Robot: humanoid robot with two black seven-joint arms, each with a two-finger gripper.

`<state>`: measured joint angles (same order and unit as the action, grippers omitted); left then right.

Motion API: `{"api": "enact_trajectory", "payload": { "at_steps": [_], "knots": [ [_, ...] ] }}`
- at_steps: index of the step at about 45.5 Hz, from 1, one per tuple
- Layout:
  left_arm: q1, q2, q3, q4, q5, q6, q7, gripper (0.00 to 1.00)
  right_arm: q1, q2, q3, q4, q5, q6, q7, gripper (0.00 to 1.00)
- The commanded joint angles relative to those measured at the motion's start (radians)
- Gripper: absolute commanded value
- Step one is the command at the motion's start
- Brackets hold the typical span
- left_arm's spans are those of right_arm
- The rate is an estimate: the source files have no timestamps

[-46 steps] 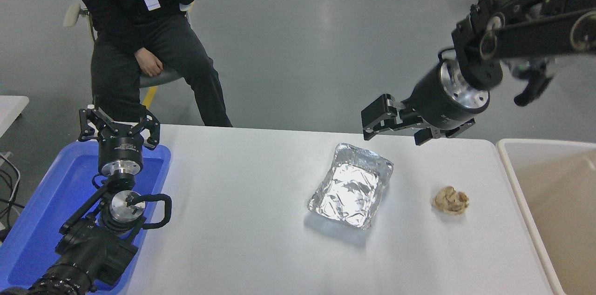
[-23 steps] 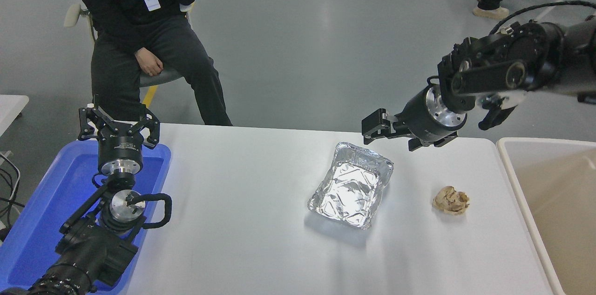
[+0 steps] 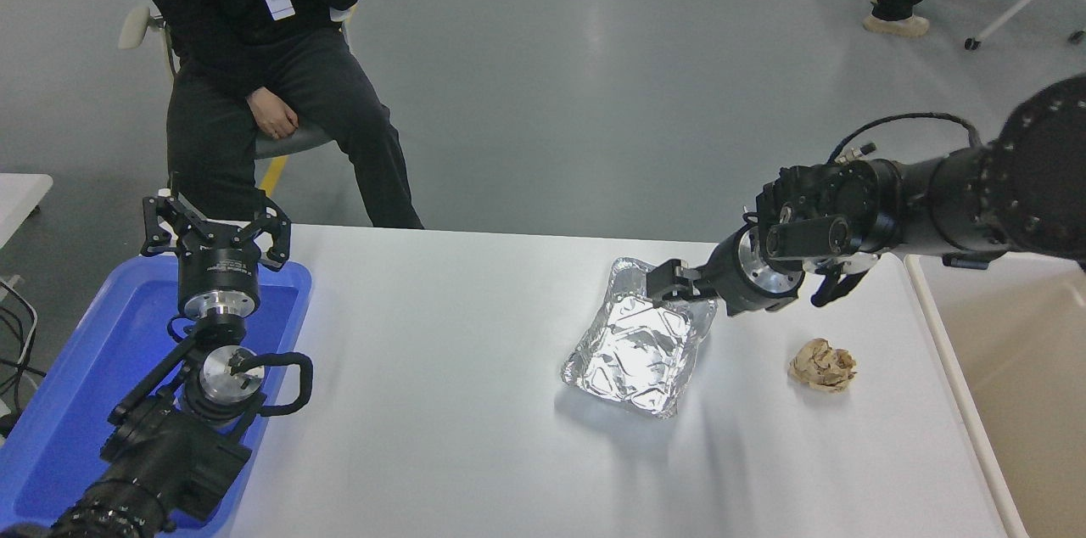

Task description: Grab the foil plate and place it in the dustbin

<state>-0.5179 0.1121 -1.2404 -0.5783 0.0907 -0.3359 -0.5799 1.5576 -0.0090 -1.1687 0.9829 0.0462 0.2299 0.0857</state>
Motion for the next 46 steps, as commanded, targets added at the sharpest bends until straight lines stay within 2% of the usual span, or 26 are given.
{"api": "enact_trajectory", "payload": {
  "at_steps": [1,46],
  "knots": [
    [0.001,0.0,0.001,0.0,0.001,0.0,0.0,0.99,-0.12,0.009,0.003,-0.122,-0.005,-0.023,-0.004,1.0],
    [-0.001,0.0,-0.001,0.0,0.0,0.0,0.0,0.99,-0.314,0.009,0.038,-0.326,-0.003,-0.027,-0.029,0.98]
  ]
}}
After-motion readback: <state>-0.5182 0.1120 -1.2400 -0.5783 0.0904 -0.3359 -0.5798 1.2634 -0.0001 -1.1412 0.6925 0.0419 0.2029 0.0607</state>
